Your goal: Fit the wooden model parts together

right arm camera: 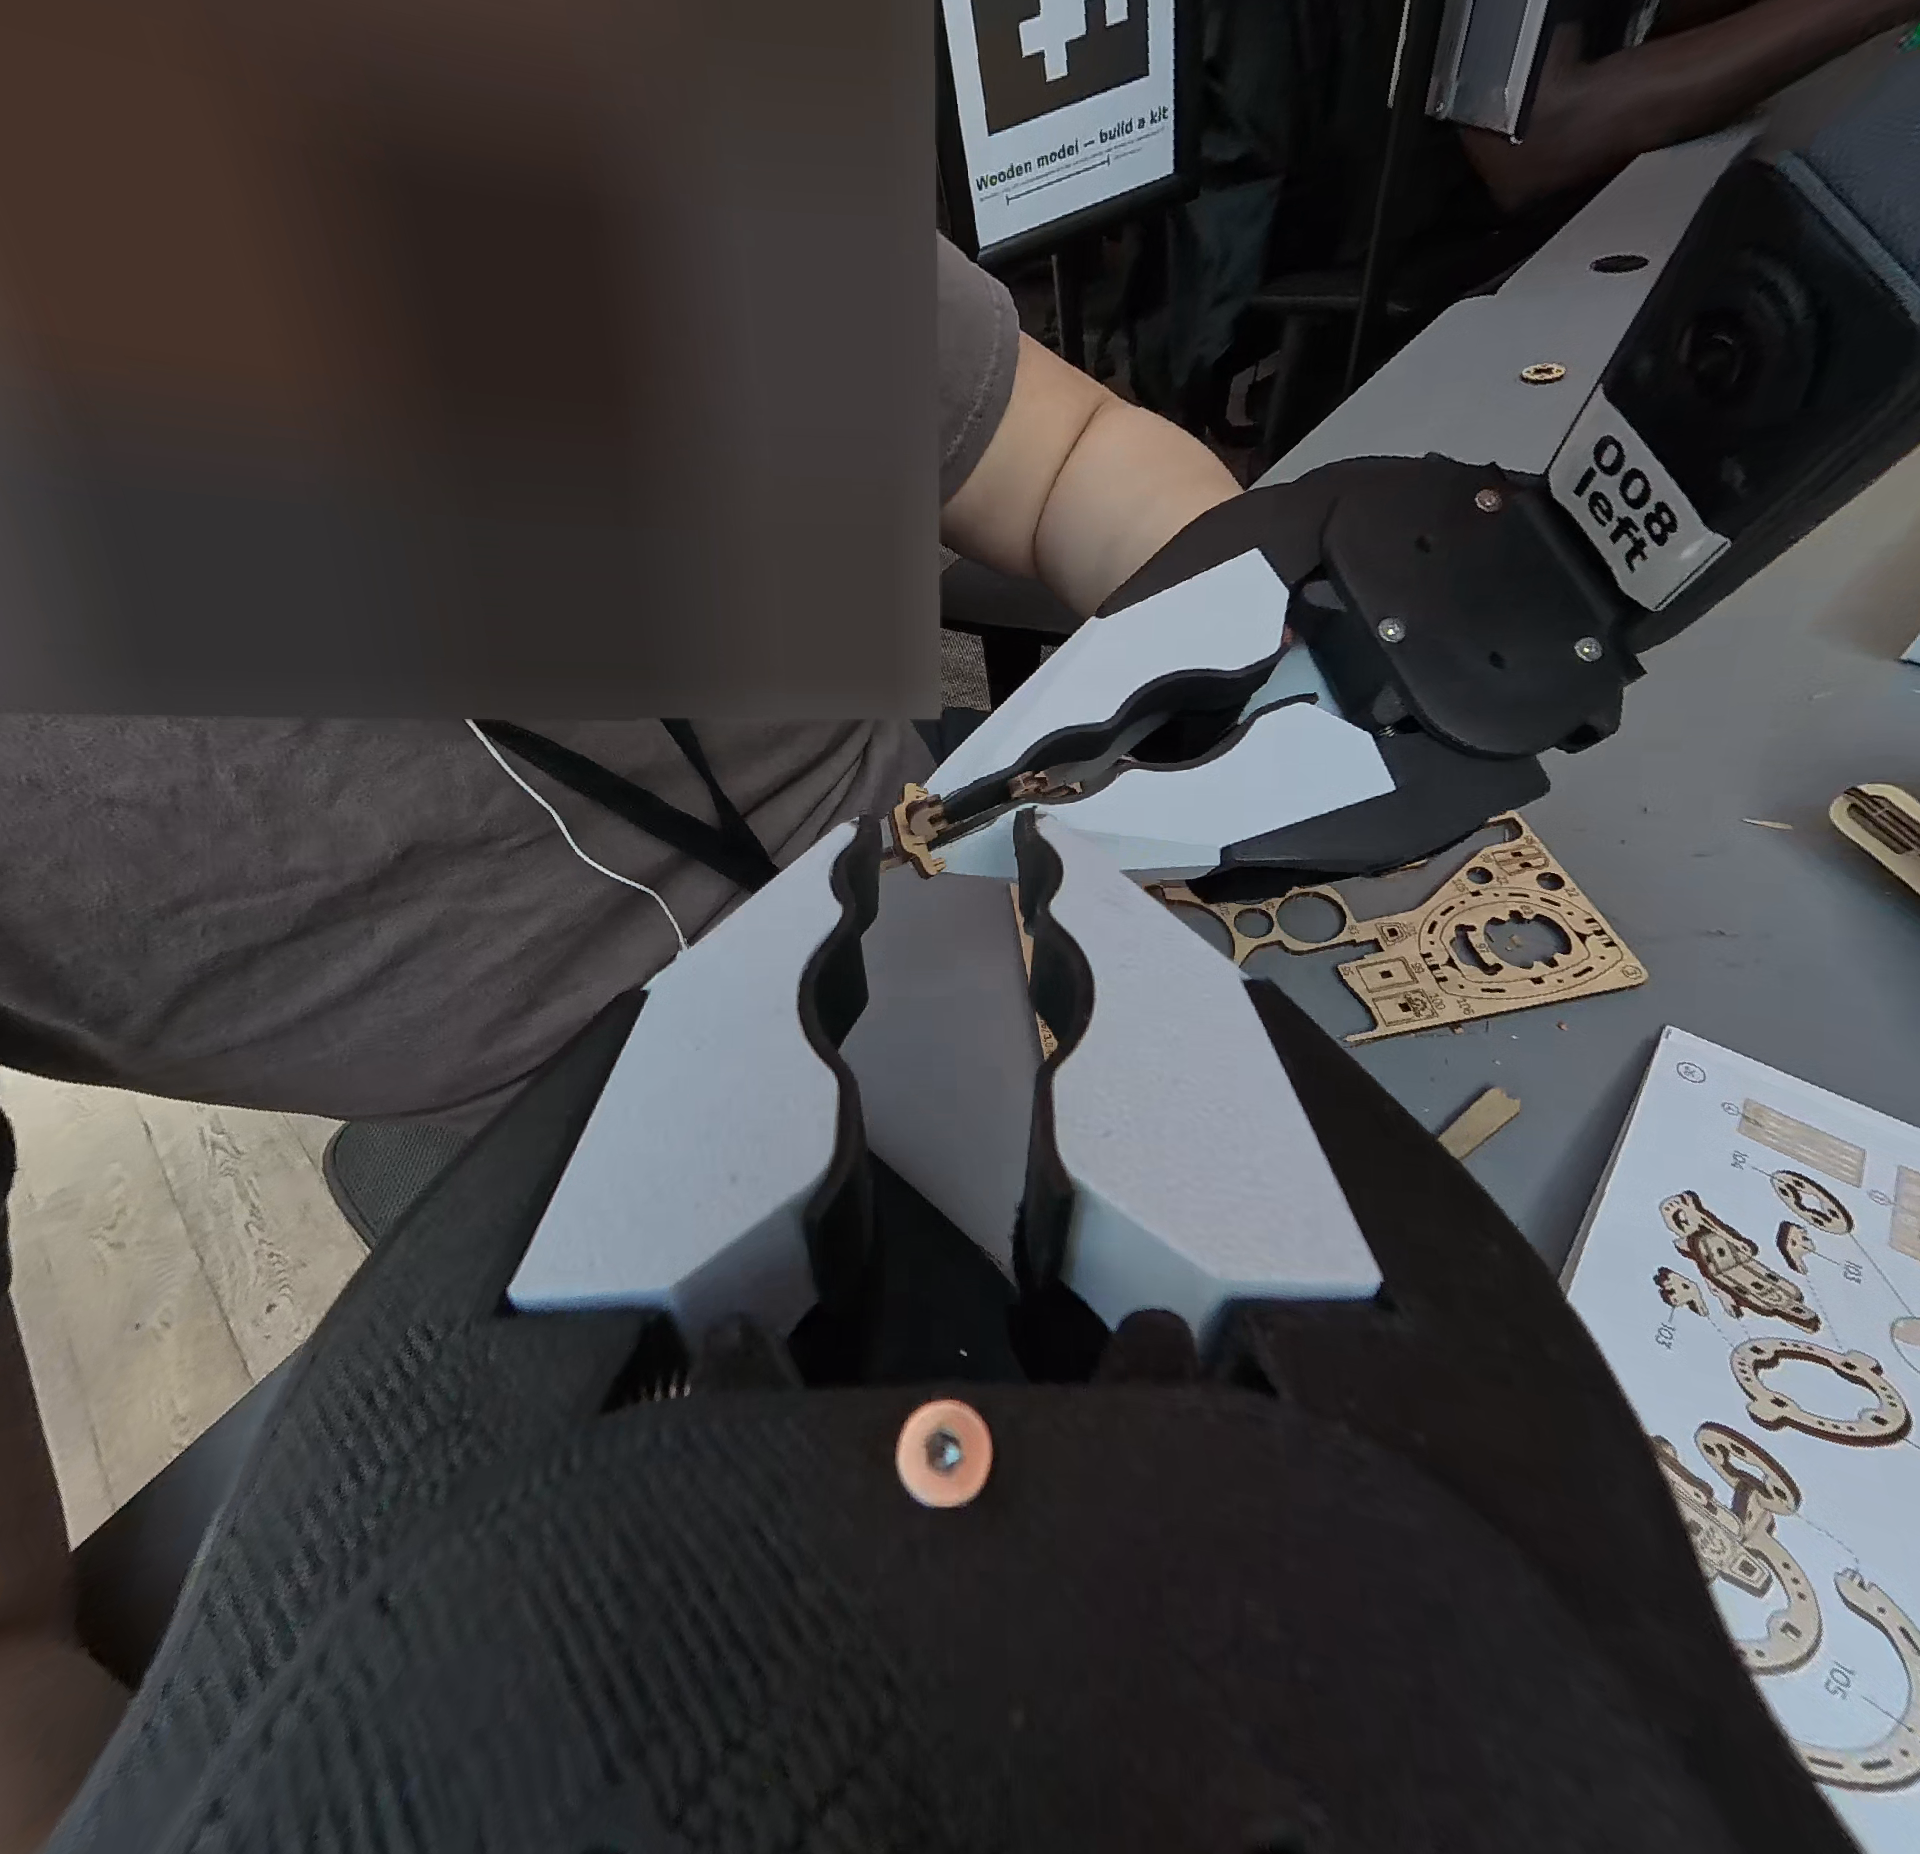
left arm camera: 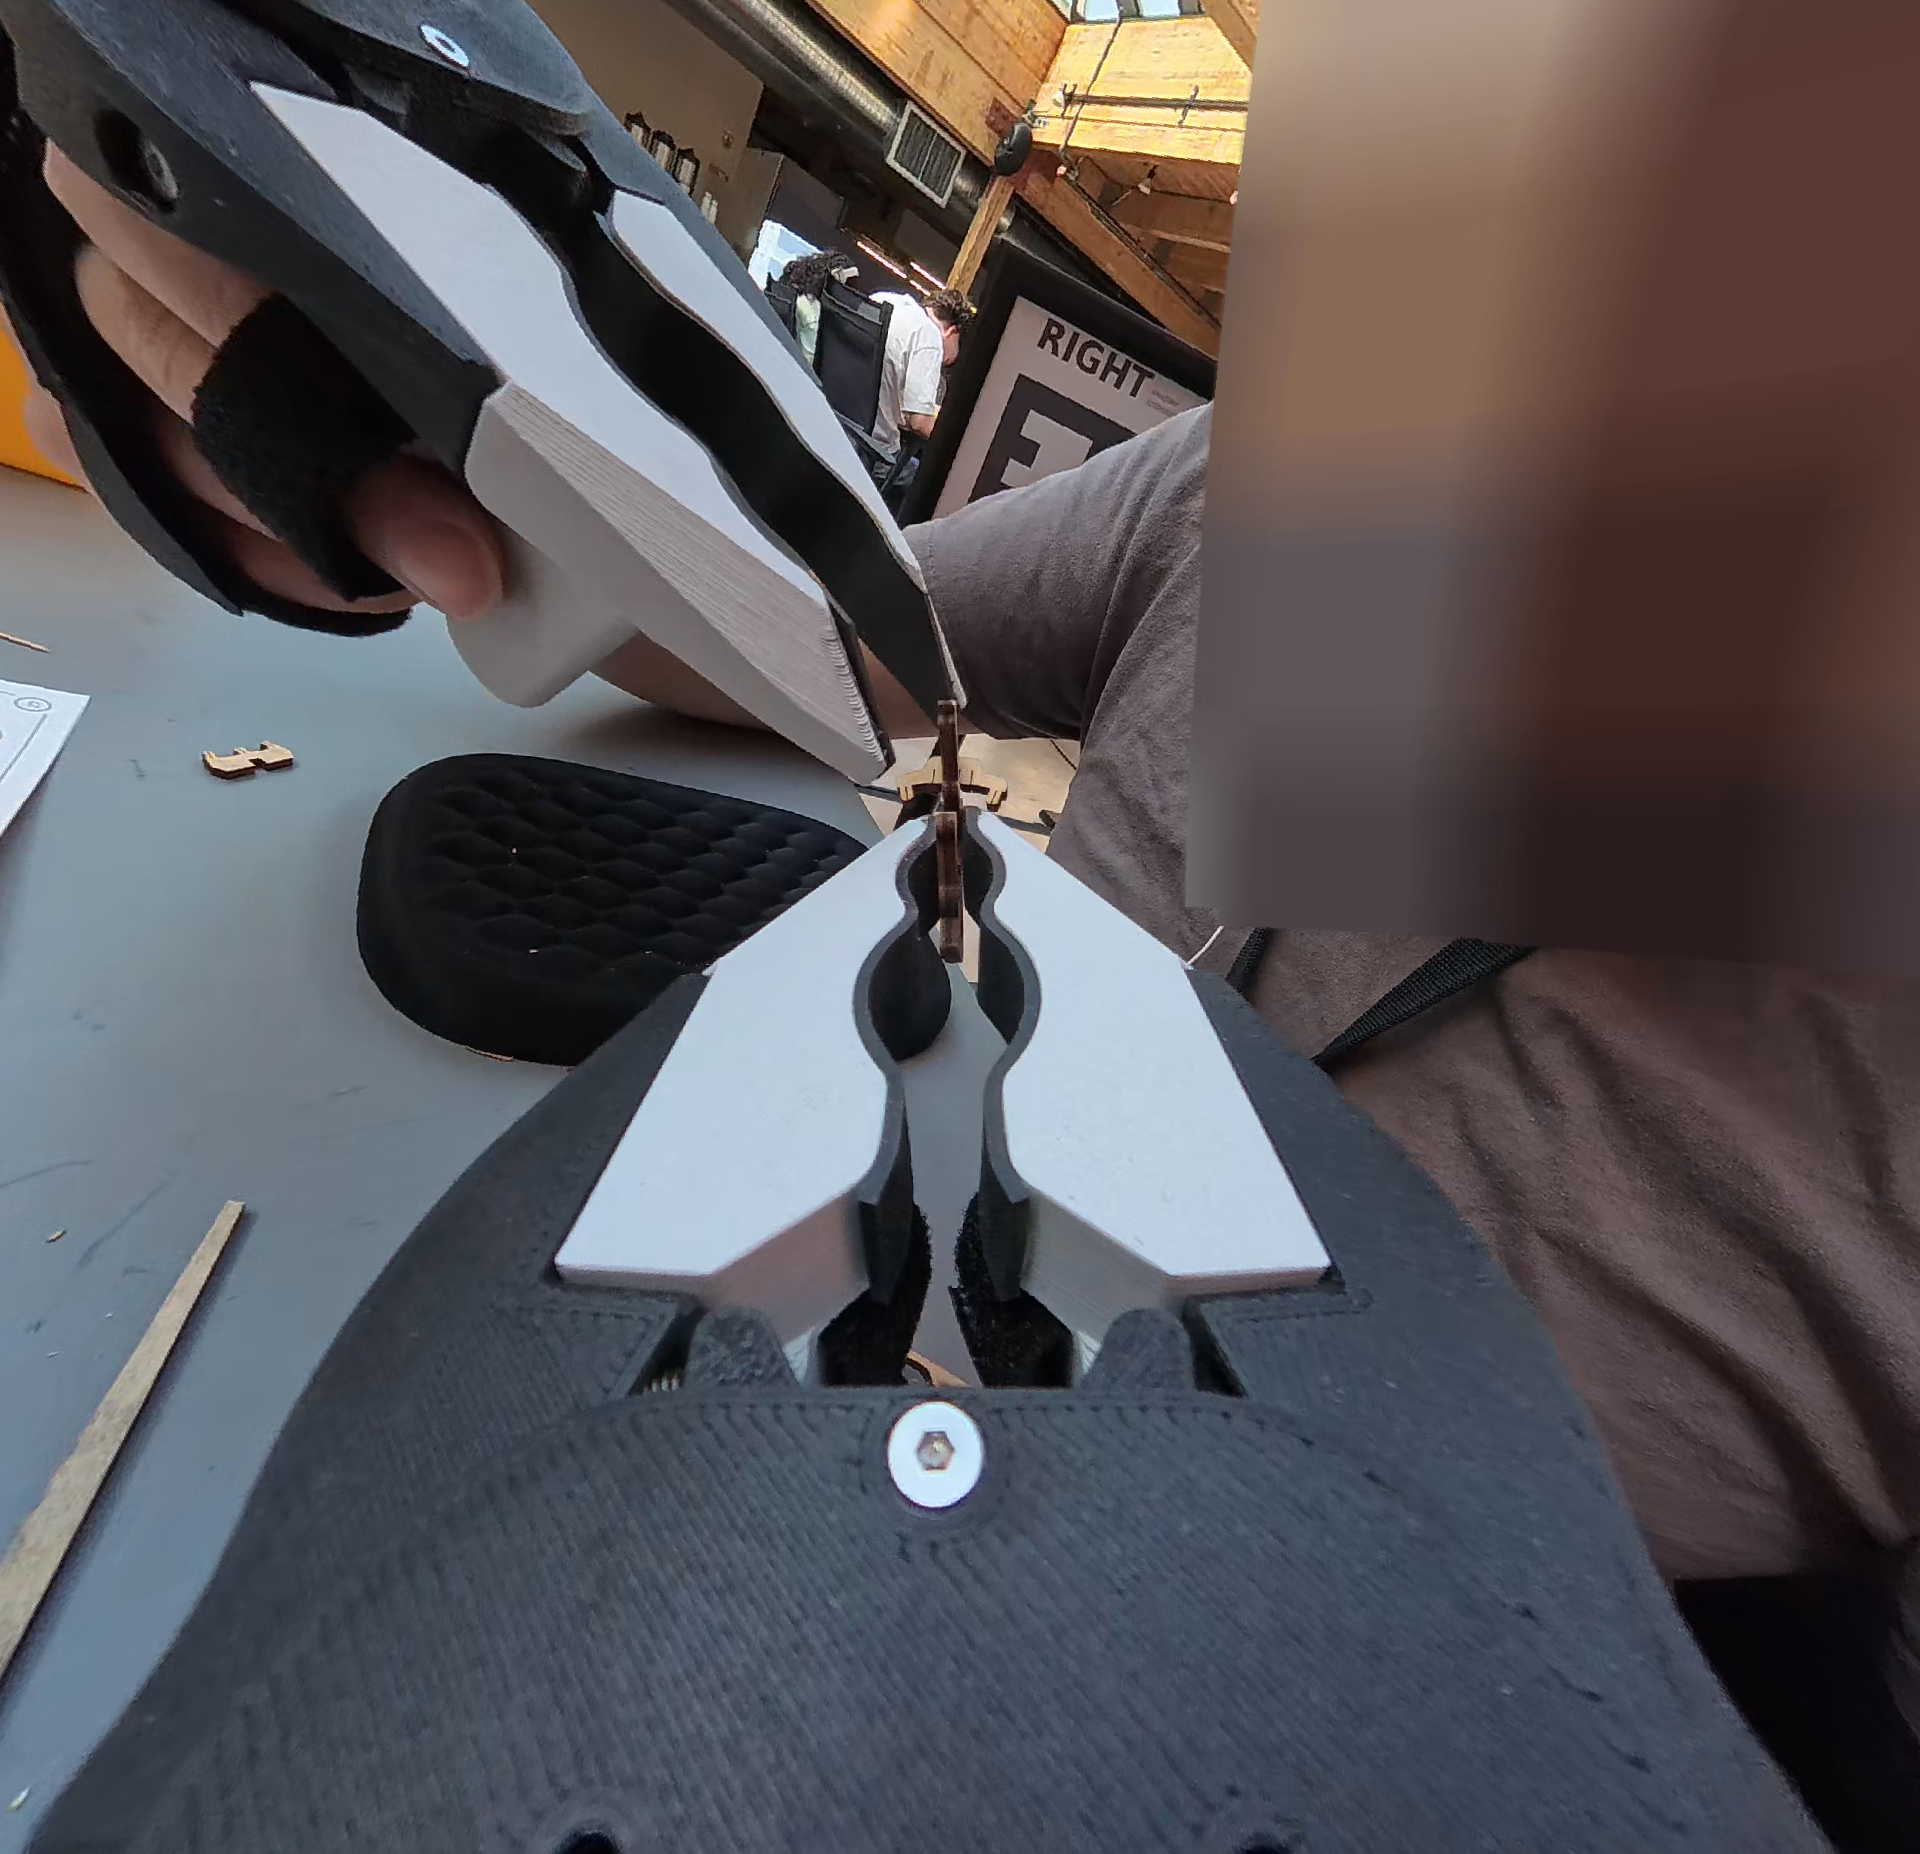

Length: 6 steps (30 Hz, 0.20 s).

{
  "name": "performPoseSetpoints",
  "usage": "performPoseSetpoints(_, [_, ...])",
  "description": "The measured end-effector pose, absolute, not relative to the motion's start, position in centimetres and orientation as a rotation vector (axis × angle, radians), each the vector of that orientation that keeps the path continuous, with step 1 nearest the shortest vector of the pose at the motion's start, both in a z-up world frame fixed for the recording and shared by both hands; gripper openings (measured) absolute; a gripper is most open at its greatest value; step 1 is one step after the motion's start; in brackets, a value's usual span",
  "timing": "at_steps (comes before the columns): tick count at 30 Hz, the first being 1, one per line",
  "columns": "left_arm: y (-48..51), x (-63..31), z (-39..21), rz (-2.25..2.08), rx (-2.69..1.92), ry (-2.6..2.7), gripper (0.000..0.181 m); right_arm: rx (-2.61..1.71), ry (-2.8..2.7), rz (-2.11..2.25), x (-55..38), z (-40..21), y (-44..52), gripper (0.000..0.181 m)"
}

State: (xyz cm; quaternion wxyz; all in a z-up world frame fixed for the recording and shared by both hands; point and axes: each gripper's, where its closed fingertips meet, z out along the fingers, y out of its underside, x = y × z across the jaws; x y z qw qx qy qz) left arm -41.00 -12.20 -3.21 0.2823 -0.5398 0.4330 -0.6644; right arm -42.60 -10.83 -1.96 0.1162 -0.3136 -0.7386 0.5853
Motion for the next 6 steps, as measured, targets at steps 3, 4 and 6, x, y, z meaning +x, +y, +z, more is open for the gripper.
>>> performPoseSetpoints(3, [-11.9,-41.3,-2.6,-1.846,-1.434,1.104,0.0,-0.938,-2.114,1.604,-43.1,-1.9,-10.1,0.025])
performPoseSetpoints(4, [-11.7,-41.5,-2.2,-1.887,-1.423,1.065,0.0,-0.946,-2.088,1.523,-43.3,-1.8,-9.6,0.025])
performPoseSetpoints(6, [-11.1,-42.1,-1.4,-1.961,-1.404,0.976,0.0,-0.926,-2.042,1.355,-43.3,-1.0,-8.7,0.026])
